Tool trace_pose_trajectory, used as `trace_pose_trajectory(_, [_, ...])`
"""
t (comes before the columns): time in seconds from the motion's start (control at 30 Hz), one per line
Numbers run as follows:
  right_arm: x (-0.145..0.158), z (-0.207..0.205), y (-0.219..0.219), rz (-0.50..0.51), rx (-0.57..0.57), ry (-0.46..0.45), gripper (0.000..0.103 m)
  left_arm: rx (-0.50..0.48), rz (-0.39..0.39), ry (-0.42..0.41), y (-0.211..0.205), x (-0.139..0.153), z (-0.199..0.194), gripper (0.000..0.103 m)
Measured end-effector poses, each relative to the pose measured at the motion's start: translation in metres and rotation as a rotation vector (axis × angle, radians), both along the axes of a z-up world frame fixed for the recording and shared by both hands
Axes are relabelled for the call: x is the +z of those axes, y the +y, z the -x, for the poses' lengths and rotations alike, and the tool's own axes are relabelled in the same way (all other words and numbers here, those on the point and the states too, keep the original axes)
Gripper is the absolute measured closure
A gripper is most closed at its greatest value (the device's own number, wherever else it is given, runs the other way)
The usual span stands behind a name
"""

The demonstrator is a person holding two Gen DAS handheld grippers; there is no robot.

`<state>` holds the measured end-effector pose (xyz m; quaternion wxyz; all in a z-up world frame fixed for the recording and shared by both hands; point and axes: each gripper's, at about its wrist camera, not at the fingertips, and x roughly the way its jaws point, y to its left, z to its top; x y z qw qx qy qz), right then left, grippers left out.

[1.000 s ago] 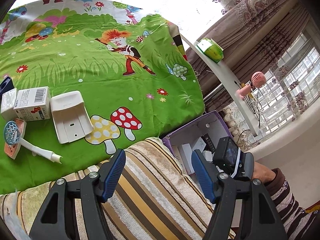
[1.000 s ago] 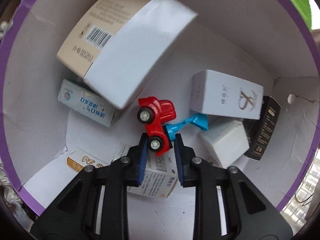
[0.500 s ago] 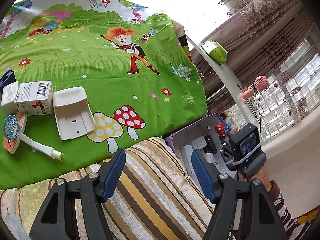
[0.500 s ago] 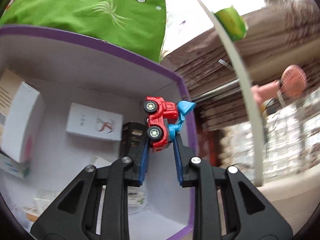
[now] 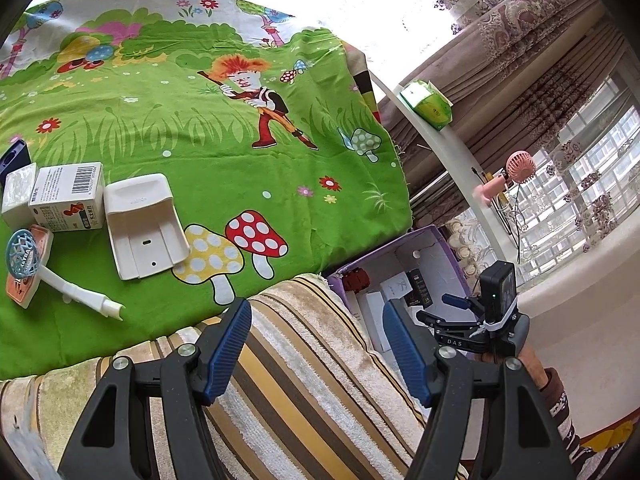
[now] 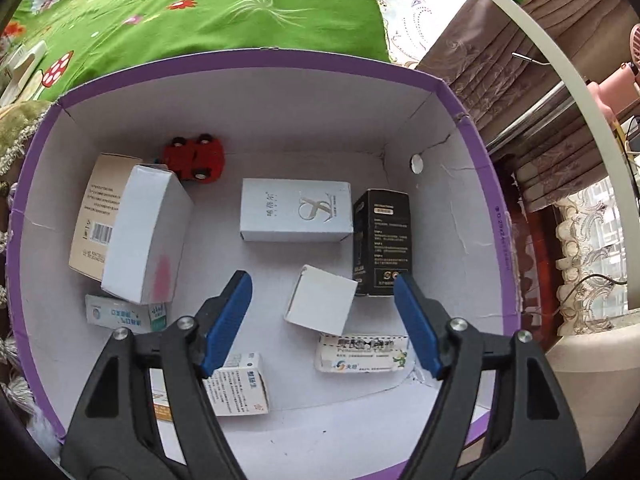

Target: Organize rigid objects

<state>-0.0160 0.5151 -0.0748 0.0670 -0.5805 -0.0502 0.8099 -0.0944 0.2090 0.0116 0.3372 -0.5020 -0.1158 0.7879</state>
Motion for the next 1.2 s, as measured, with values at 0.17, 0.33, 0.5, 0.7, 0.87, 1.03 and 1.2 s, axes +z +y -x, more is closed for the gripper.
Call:
trace_pose_trajectory(0.17, [-0.007,0.035,0.011,0.034,-0.057,0.064,0.027,-0.007,0.003,-0.002,0.002,-0.001,0.0,0.034])
trace_pose_trajectory(0.33, [-0.034,0.077,-0.003,0.049,-0.079,0.051,0.035,-0.002,-0.006,-0.007,-0.001,-0.001,0.001,0.034])
trace_pose_trajectory(0.5, [-0.051,0.107,0.001,-0.436,-0.118,-0.015,0.048,-0.007,0.001,-0.003,0.0,-0.001,0.0,0.034])
trace_pose_trajectory(0.7, [-0.034,0.09,0.036,-0.206,-0.14,0.039,0.047,-0.009,-0.012,-0.012,0.001,-0.003,0.001,0.034])
trace_pose_trajectory(0.87, [-0.039,0.079,0.057,-0.074,-0.169,0.034,0.045,-0.009,-0.012,-0.005,0.001,-0.002,0.001,0.034])
trace_pose_trajectory(1.03, [-0.029,0.062,0.062,-0.06,-0.182,0.052,0.045,-0.007,-0.015,-0.002,0.0,-0.001,0.001,0.034])
trace_pose_trajectory(1.2, [-0.006,0.043,0.042,0.015,-0.166,0.101,0.039,0.0,-0.016,0.012,-0.004,0.005,0.001,0.034])
